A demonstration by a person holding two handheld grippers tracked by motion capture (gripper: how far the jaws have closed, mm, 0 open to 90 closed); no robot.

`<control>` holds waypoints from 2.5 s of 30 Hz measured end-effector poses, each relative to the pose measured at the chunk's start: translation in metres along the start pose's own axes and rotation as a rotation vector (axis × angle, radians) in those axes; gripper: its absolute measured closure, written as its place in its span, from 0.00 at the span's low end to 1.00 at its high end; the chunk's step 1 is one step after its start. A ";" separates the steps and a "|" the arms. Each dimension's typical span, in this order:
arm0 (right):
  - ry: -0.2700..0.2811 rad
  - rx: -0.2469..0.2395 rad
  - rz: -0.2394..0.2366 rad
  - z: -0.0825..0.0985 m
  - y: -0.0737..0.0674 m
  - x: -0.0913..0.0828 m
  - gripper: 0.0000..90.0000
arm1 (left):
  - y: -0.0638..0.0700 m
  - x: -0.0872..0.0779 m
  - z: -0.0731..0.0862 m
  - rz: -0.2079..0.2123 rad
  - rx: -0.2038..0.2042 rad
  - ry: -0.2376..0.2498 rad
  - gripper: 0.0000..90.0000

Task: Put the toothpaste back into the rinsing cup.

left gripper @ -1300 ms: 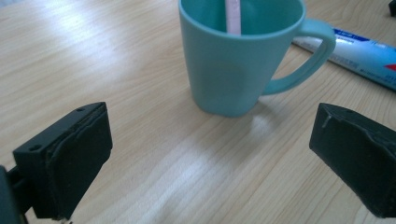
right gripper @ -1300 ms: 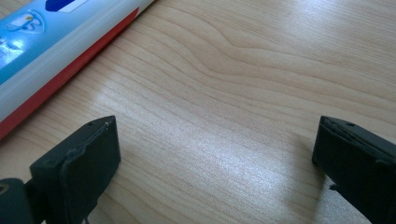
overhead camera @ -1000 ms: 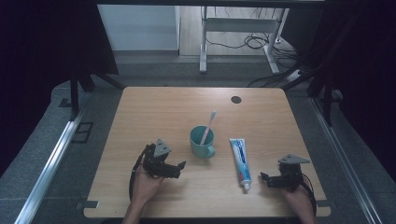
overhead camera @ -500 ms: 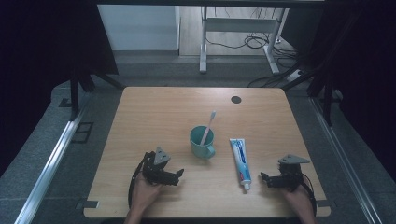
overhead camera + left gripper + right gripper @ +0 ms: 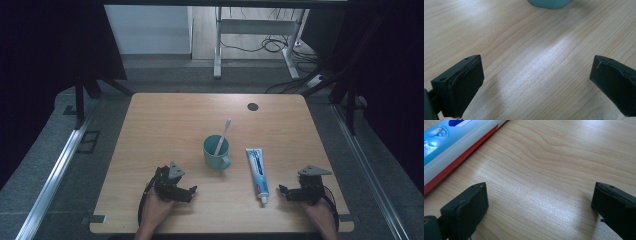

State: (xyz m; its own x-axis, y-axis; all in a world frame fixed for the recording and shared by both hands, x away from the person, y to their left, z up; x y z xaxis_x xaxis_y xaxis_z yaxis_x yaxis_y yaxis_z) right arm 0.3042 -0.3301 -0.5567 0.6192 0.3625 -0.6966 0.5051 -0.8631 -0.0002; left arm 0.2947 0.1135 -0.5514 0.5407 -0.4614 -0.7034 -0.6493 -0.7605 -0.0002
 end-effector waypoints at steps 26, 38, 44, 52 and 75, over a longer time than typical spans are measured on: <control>0.034 -0.020 -0.053 -0.014 -0.008 -0.012 0.00 | -0.001 0.008 0.004 0.016 -0.022 -0.048 0.00; 0.024 0.025 -0.127 -0.026 -0.015 -0.014 0.00 | -0.001 0.008 0.004 0.016 -0.022 -0.048 0.00; 0.044 0.019 -0.151 -0.036 -0.024 -0.018 0.15 | -0.001 0.008 0.004 0.016 -0.023 -0.048 0.00; 0.037 0.001 -0.221 -0.051 -0.037 -0.020 0.45 | -0.001 0.008 0.004 0.014 -0.024 -0.048 0.00; -0.060 -0.148 -0.318 -0.069 -0.091 0.004 0.99 | -0.001 0.008 0.004 0.015 -0.021 -0.047 0.00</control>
State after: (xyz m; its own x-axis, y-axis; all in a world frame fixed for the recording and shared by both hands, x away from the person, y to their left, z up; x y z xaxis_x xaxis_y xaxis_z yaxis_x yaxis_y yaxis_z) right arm 0.3021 -0.2257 -0.5101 0.3825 0.5801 -0.7191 0.7517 -0.6480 -0.1228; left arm 0.2978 0.1127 -0.5601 0.5051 -0.4508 -0.7360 -0.6454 -0.7635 0.0247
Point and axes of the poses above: each handheld gripper's, and its own axes: x roughly forward along the jaws, z roughly out of its underside, y roughly to its right, the point moved 2 cm from there along x, roughly forward along the jaws, and after that the axes turned 1 degree about y, right-handed, at the moved point
